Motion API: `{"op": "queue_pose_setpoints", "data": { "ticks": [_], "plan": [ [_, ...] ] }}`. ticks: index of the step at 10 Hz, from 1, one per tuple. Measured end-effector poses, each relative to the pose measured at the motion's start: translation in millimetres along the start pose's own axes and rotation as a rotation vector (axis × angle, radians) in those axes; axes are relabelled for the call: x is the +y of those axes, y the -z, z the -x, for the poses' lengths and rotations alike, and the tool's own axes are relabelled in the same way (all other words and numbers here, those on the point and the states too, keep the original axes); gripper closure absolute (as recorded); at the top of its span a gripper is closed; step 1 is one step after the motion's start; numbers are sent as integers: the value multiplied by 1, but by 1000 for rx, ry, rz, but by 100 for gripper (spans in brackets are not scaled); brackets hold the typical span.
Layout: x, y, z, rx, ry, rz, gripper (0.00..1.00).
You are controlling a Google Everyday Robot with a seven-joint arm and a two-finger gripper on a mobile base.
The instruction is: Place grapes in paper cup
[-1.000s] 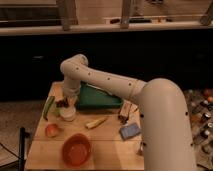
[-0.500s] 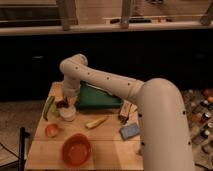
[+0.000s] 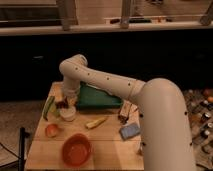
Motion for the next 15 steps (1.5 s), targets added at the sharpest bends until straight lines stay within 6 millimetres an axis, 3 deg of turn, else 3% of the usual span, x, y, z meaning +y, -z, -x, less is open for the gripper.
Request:
{"op": "queue_pose_setpoints", "data": {
  "ticks": [3, 15],
  "plan": [
    [1, 2, 0, 2, 1, -1, 20],
    [-3, 10, -1, 1, 11, 0, 20]
  ]
}}
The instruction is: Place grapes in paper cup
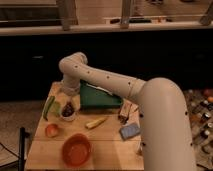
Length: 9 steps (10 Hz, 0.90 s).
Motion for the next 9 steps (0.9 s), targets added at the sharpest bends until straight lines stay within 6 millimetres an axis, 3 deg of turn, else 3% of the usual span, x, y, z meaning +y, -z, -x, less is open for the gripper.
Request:
{"op": "queue_pose_setpoints", "data": {
  "ticks": [9],
  "plan": [
    [5, 6, 0, -13, -7, -20, 20]
  ]
}}
